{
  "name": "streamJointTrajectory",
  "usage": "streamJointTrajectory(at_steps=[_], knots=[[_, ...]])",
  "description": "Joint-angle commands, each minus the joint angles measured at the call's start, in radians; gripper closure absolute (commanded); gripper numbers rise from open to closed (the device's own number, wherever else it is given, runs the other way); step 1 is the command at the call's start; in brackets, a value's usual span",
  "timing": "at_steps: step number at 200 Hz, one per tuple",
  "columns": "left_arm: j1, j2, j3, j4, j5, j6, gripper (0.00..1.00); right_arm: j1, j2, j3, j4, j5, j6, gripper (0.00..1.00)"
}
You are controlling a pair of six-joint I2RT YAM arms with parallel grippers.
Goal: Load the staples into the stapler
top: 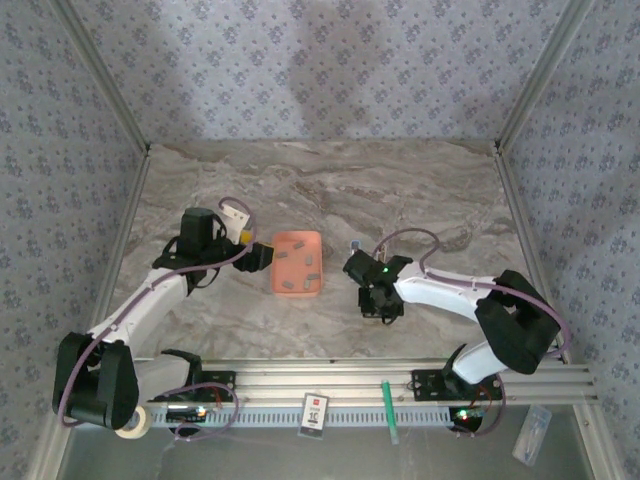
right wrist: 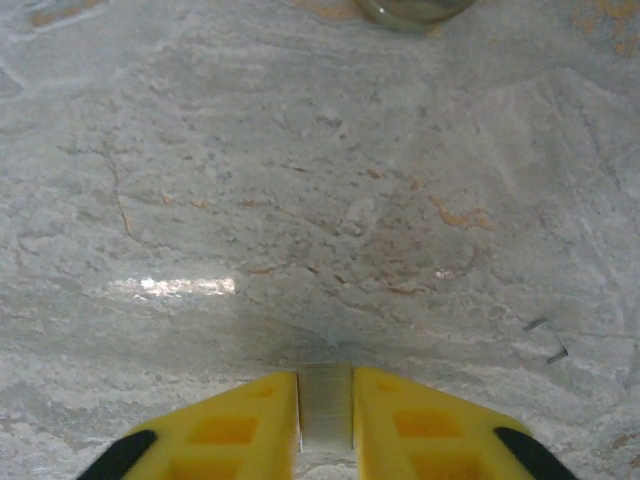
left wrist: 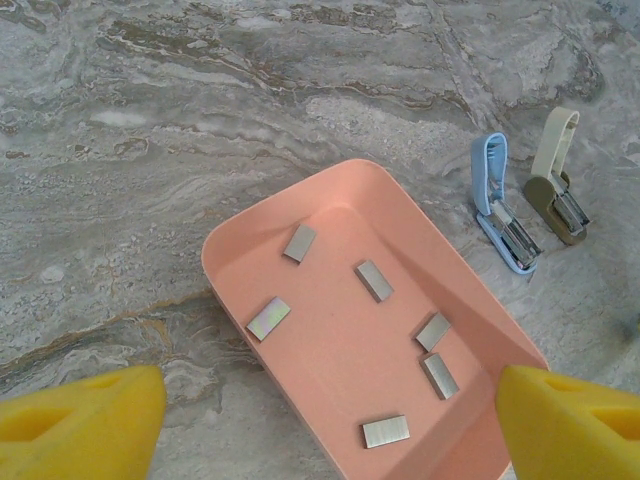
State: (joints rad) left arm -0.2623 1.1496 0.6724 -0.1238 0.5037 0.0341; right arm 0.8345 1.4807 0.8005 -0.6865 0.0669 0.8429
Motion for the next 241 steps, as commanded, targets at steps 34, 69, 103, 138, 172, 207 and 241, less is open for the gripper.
streamJointTrajectory(at_steps=[34,69,103,138,172,207,241], knots=[[-0.008,0.002,0.012,0.012,-0.005,0.014,0.14,-0.020,-0.021,0.058,-0.160,-0.028,0.004,0.66],[-0.008,0.002,0.011,0.010,-0.004,0.014,0.15,-0.063,-0.022,0.082,-0.199,-0.070,0.001,0.67],[-0.007,0.001,0.014,0.009,-0.005,0.014,0.14,-0.105,-0.020,0.081,-0.155,-0.137,-0.015,0.67],[-0.008,0.001,0.013,0.009,-0.005,0.015,0.14,-0.125,0.008,0.091,-0.150,-0.155,-0.047,0.70],[-0.008,0.001,0.015,0.010,-0.004,0.012,0.14,-0.127,0.032,0.101,-0.133,-0.162,-0.065,0.70],[-0.008,0.001,0.015,0.009,-0.004,0.012,0.14,-0.126,0.067,0.109,-0.137,-0.157,-0.094,0.70],[-0.007,0.002,0.013,0.011,-0.004,0.010,0.14,-0.126,0.092,0.109,-0.111,-0.154,-0.121,0.68]])
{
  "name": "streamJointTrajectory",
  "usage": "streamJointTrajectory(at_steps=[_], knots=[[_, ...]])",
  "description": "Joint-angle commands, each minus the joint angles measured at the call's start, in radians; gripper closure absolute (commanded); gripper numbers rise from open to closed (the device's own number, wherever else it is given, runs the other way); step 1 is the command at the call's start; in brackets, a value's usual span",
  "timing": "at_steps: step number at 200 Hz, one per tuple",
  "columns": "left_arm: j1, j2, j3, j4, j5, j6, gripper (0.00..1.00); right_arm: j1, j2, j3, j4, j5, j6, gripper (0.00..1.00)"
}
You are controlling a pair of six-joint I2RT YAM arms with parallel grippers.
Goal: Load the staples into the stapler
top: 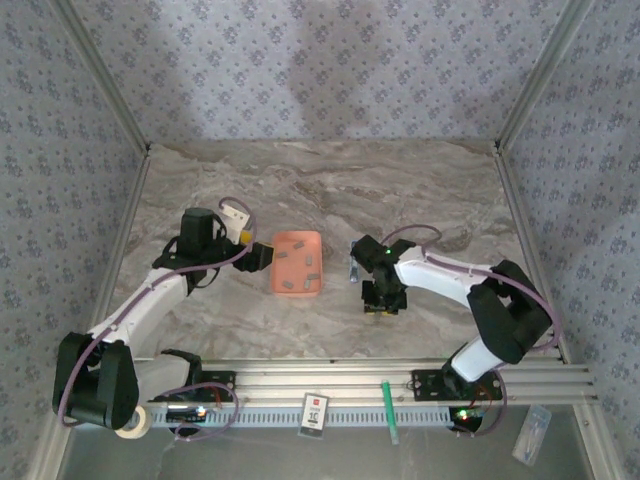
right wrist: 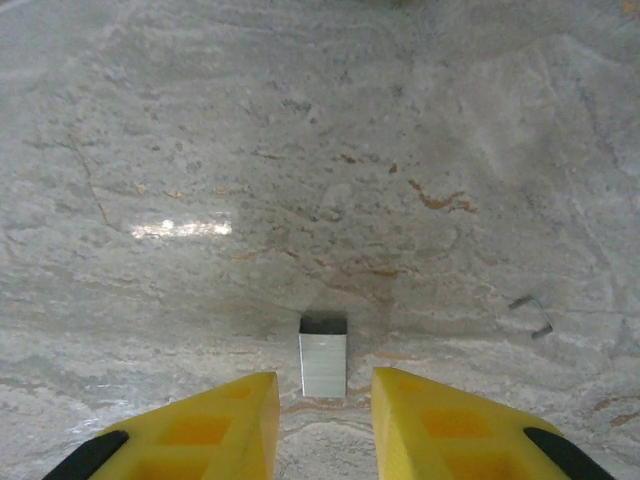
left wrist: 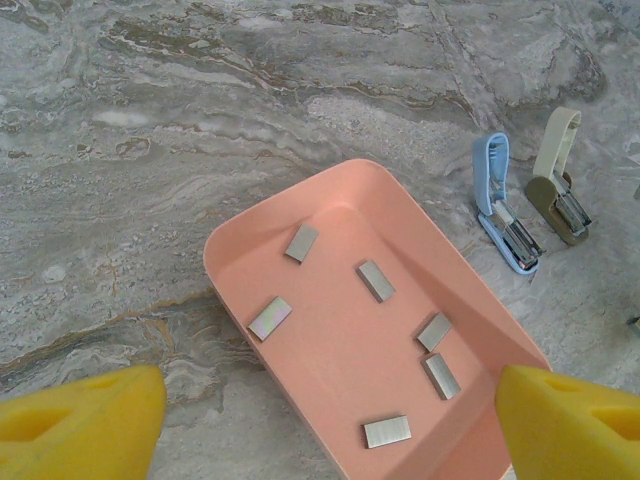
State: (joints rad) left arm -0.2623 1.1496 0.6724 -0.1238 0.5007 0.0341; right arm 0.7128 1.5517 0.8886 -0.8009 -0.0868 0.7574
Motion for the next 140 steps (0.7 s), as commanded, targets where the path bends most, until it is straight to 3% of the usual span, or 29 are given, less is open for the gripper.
streamJointTrajectory(at_steps=[1,79,140], knots=[[-0.007,0.002,0.014,0.010,-0.001,0.010,0.14,-0.004,0.022,0.021,0.003,-0.001,-0.036,0.68],[-0.009,0.005,0.015,0.011,0.000,0.010,0.14,-0.005,0.073,0.019,0.026,-0.024,-0.053,0.75],[-0.009,0.008,0.015,0.010,-0.001,0.007,0.15,-0.006,0.092,0.024,0.025,-0.008,-0.051,0.75]])
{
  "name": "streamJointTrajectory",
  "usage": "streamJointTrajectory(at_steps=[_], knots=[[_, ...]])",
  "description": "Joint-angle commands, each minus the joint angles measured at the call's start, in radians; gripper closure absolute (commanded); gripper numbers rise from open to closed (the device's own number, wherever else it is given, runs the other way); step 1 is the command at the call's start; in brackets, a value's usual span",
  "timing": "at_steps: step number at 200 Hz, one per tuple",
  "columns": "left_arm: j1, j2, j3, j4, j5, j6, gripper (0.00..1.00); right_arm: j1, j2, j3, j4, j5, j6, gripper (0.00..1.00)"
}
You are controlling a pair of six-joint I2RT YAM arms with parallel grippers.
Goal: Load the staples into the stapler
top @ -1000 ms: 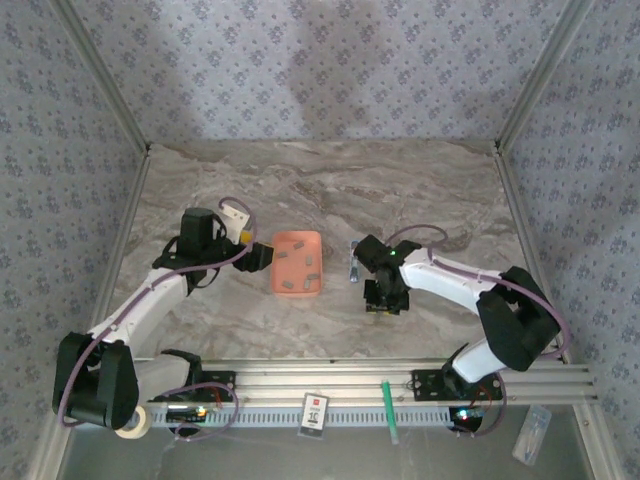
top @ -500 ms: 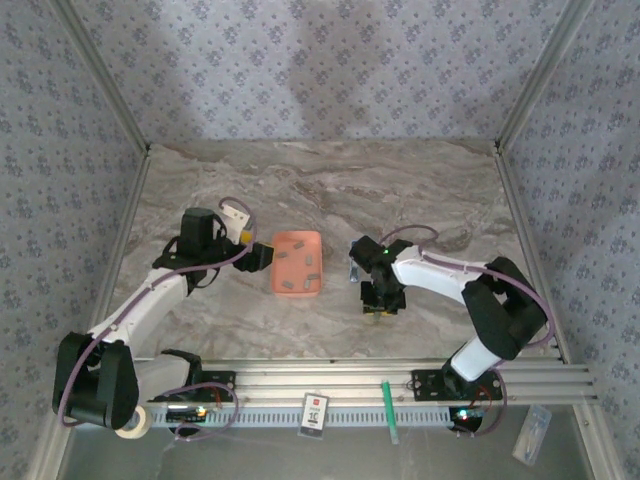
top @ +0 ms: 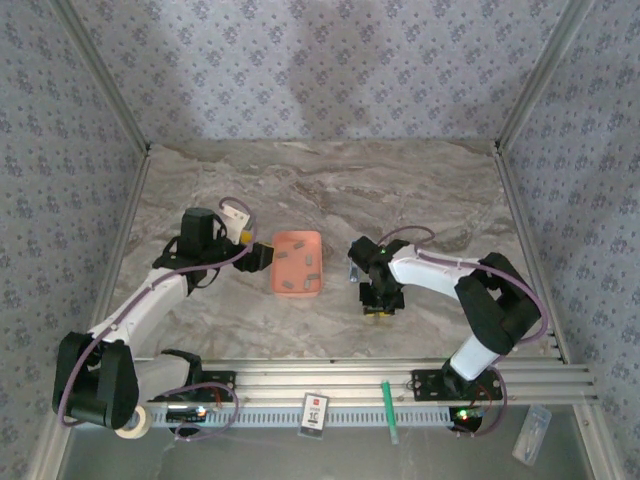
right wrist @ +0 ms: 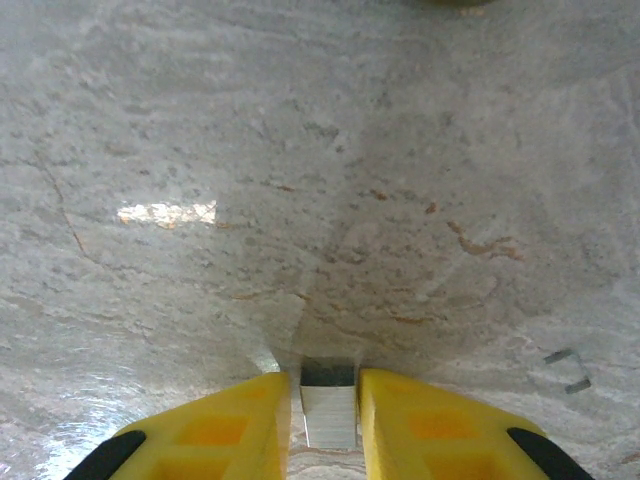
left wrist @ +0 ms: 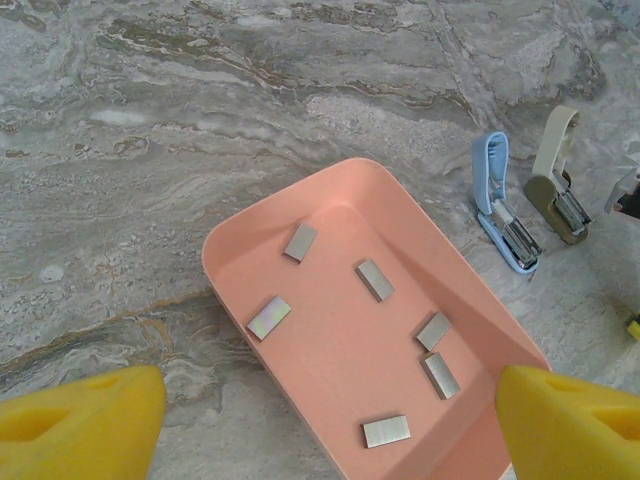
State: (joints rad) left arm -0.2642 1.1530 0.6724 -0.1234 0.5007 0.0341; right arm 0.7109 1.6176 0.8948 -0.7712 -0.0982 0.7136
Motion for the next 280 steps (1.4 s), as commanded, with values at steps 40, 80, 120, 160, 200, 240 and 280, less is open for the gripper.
streamJointTrajectory(at_steps=[40,80,120,160,200,240,280], knots=[[-0.007,0.003,0.013,0.012,-0.004,0.007,0.15,-0.004,0.024,0.020,0.005,0.047,-0.007,0.82],[-0.007,-0.003,0.009,0.021,-0.014,-0.006,0.15,0.019,-0.049,0.038,0.011,0.123,0.029,0.84],[-0.008,0.001,0.056,0.024,-0.044,-0.008,0.15,0.045,-0.139,0.066,0.051,0.228,0.091,0.84],[-0.009,0.046,0.092,0.068,-0.092,-0.007,0.15,0.057,-0.142,0.111,0.081,0.278,0.119,0.85],[-0.008,0.073,0.054,0.125,-0.131,-0.008,0.15,0.045,-0.110,0.131,0.141,0.260,0.115,0.85],[-0.008,0.086,0.029,0.134,-0.179,-0.005,0.15,0.029,-0.041,0.179,0.150,0.237,0.089,0.85],[-0.009,0.104,0.038,0.137,-0.179,-0.005,0.14,0.015,0.018,0.220,0.141,0.229,0.070,0.86]])
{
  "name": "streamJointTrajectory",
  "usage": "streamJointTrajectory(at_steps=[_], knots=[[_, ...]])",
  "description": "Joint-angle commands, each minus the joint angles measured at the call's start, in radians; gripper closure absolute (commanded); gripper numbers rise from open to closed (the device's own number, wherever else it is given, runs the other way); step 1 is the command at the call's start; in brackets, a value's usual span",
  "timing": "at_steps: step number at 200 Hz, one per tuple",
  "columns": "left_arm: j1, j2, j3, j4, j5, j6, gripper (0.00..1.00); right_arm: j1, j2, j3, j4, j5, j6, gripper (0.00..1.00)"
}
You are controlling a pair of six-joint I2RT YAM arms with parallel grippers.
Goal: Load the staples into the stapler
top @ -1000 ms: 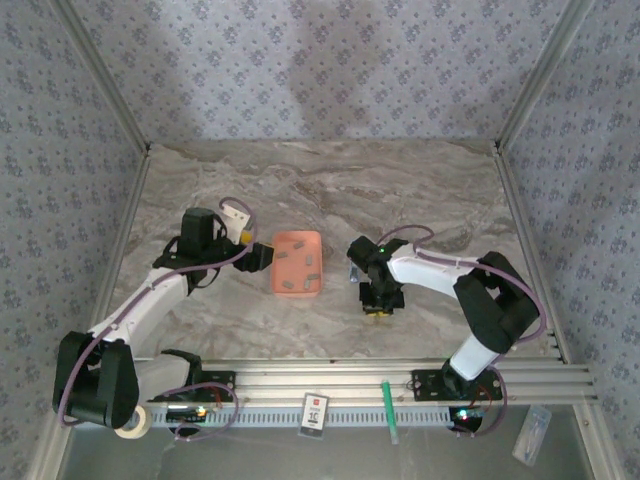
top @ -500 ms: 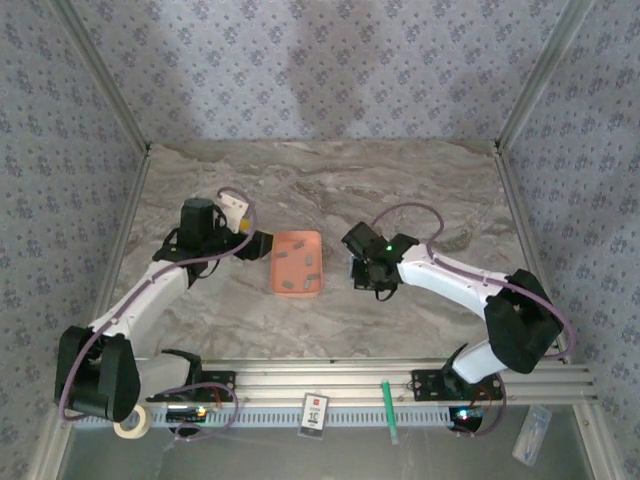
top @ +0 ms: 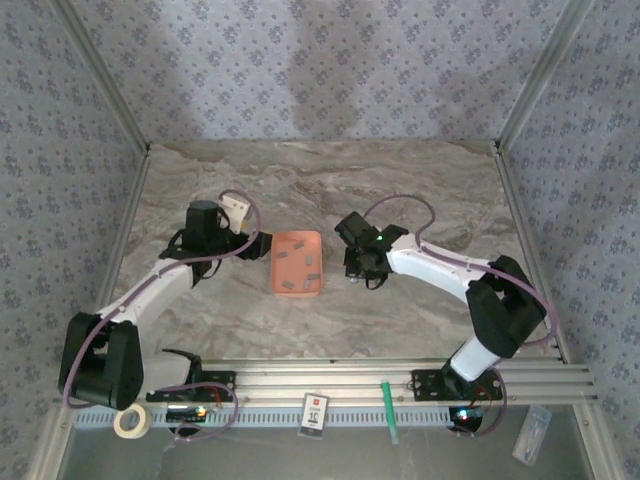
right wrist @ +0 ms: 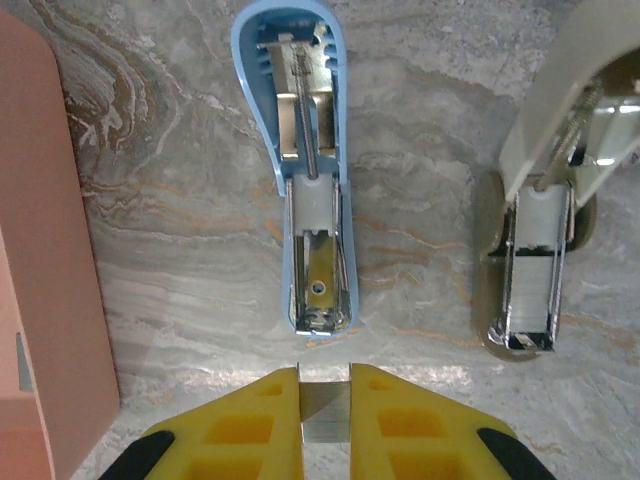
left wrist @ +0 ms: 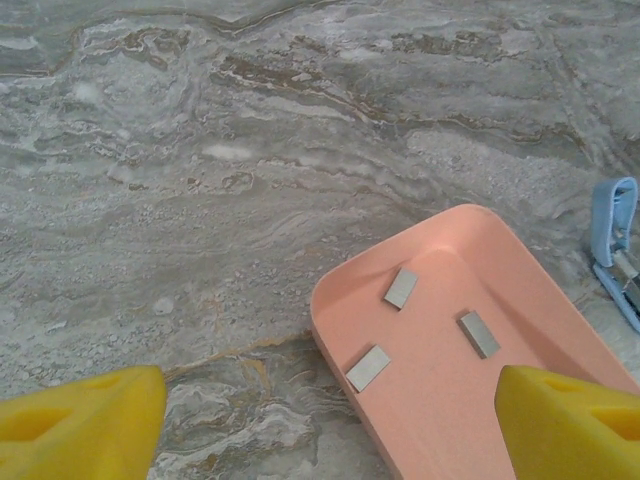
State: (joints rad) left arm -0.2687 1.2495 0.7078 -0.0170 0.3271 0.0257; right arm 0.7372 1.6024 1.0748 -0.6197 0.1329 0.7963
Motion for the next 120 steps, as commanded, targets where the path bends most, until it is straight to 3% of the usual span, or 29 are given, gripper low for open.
streamJointTrajectory(at_steps=[1,120], knots=[[-0.004,0.007,0.002,0.031,-0.005,0.003,0.14,-0.012,0.035,0.040,-0.010,-0.002,-0.013,0.86],[-0.028,0.056,0.029,0.017,0.024,0.020,0.14,-0.041,0.144,0.097,-0.016,-0.048,-0.053,0.86]])
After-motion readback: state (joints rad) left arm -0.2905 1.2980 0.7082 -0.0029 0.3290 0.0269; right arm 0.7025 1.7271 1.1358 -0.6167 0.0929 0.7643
